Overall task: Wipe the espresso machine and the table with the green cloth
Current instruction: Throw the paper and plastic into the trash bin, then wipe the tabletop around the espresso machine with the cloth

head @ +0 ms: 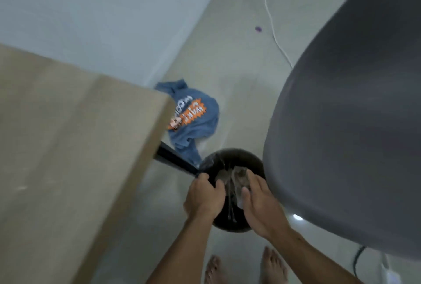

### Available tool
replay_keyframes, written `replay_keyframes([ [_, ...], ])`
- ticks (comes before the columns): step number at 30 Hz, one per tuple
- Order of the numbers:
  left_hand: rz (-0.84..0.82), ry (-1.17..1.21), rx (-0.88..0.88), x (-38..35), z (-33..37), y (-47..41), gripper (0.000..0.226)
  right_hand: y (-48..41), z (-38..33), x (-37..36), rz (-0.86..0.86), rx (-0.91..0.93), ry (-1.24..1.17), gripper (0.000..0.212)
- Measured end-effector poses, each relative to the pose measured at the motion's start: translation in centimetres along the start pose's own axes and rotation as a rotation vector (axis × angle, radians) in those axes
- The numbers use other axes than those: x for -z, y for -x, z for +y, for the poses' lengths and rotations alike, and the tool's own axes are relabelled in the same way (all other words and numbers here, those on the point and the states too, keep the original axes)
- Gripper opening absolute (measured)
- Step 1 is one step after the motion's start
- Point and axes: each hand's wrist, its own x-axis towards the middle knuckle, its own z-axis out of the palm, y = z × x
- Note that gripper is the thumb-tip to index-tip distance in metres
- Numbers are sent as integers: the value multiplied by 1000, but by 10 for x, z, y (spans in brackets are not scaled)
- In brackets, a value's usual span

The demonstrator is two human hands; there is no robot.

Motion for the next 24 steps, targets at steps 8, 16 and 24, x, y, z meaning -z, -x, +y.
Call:
replay_keyframes([
  [8,79,259,-67,115,52,119,36,55,-98,144,86,84,29,44],
  [16,343,552,-44,240,43,185,40,80,-208,217,112,337,45,43],
  [24,583,692,143,333,-77,215,41,102,-330,171,-62,593,130,46],
])
